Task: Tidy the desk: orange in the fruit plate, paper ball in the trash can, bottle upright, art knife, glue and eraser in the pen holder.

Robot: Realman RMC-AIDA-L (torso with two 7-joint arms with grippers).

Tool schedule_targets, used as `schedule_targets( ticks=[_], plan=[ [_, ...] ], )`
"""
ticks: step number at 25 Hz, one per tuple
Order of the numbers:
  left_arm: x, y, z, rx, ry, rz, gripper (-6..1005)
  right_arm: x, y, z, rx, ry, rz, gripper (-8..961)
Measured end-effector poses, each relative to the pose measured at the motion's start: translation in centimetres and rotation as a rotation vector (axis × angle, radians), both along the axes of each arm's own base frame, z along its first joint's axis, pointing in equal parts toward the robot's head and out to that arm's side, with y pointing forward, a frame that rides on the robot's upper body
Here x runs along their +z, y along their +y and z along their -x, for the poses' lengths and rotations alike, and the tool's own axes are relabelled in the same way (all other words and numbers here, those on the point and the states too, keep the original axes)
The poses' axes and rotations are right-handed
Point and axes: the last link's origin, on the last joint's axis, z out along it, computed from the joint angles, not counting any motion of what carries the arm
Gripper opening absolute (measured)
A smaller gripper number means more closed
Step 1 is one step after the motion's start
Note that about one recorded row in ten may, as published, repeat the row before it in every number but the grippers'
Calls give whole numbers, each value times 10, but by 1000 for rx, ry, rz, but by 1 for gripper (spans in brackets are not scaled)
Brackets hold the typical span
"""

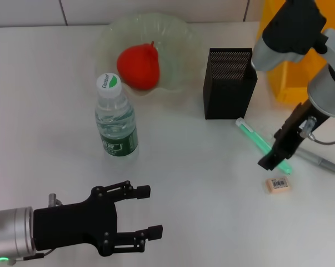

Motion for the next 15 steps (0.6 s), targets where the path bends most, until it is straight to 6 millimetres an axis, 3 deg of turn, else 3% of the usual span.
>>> schedule_targets(
  ticks=[9,15],
  plan=[
    [0,2,1,2,9,-4,829,1,-17,-12,-9,-36,122,682],
    [0,3,0,1,11,-5,829,2,-14,-13,5,-25,95,678]
  ],
)
